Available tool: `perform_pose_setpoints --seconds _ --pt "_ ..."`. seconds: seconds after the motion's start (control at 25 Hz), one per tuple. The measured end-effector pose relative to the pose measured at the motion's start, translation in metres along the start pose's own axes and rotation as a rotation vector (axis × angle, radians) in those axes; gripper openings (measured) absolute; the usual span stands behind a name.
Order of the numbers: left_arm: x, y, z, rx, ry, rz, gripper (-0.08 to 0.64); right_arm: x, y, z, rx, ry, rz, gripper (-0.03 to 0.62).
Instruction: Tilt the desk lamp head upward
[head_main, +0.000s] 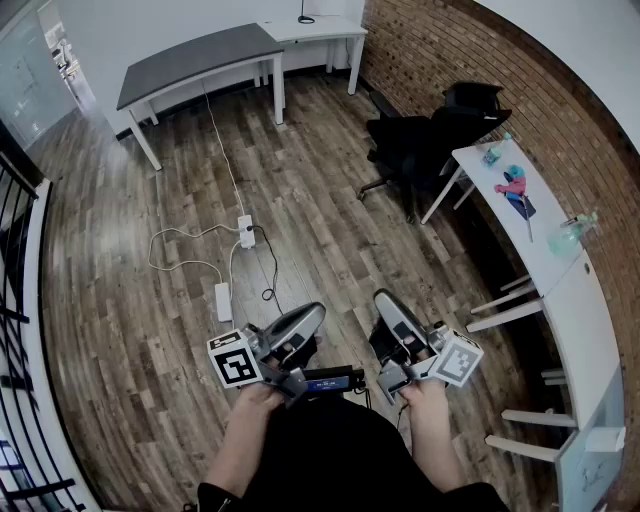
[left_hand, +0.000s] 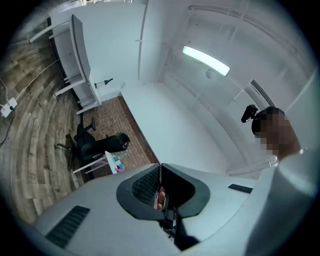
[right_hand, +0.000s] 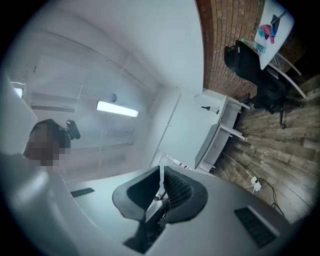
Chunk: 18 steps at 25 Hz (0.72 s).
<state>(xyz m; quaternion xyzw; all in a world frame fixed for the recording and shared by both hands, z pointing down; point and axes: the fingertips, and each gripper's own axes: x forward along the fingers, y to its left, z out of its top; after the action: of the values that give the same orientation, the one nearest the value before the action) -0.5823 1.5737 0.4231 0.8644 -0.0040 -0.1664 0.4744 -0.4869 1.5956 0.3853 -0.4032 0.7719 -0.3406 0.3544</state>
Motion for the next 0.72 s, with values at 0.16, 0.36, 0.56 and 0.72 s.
perform_pose_setpoints --seconds 0.16,0.36,0.56,0.72 --pt "-0.005 0.004 0.006 -0.038 -0.021 0.003 0.018 0.002 0.001 -0.003 0.027 -0.001 -0.002 0.035" --pt "-0.016 0.014 0.014 -0.117 -0.046 -0.017 0.018 0.012 0.001 -0.009 -0.012 0.001 -0.018 0.035" --pt "-0.021 0.021 0.024 -0.122 -0.047 -0.022 0.018 0.02 -0.001 -0.016 -0.016 0.008 -0.043 0.035" --pt "-0.025 0.026 0.028 -0.154 -0.046 -0.037 0.018 0.02 -0.005 -0.02 -0.003 0.001 -0.069 0.035"
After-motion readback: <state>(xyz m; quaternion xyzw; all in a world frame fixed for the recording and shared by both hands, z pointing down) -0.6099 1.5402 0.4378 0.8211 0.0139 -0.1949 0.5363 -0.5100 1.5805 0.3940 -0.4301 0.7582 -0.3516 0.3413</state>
